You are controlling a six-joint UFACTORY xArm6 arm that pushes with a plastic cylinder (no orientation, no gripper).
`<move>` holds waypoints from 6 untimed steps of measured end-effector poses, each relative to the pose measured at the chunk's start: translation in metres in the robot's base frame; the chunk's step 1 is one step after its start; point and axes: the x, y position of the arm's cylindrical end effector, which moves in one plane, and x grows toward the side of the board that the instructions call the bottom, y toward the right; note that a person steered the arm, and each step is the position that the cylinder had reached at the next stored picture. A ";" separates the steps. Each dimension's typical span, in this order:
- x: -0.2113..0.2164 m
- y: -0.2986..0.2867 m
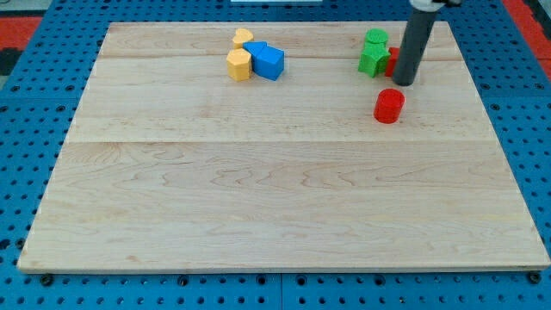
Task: Slide the red circle bottom of the green star
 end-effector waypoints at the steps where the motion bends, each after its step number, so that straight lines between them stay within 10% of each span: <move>1: -0.023 0.020; 3: -0.045 -0.030; 4: 0.019 0.030; 6: 0.081 -0.070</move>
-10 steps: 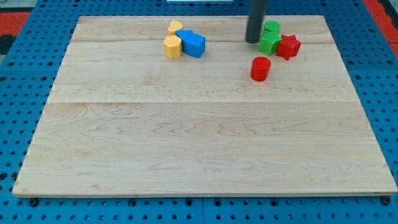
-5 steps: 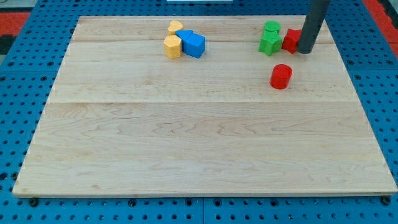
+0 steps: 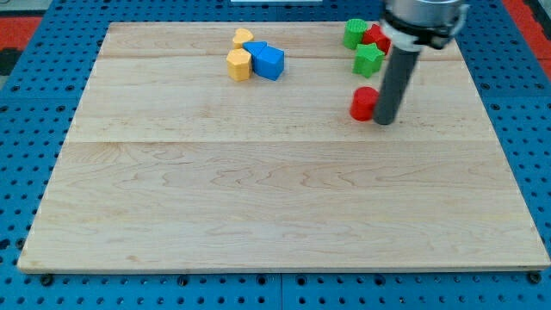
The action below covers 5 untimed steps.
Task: Slide the red circle bottom of the green star
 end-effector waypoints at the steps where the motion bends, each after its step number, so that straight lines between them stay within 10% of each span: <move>1: -0.016 -0.008; 5: -0.090 -0.004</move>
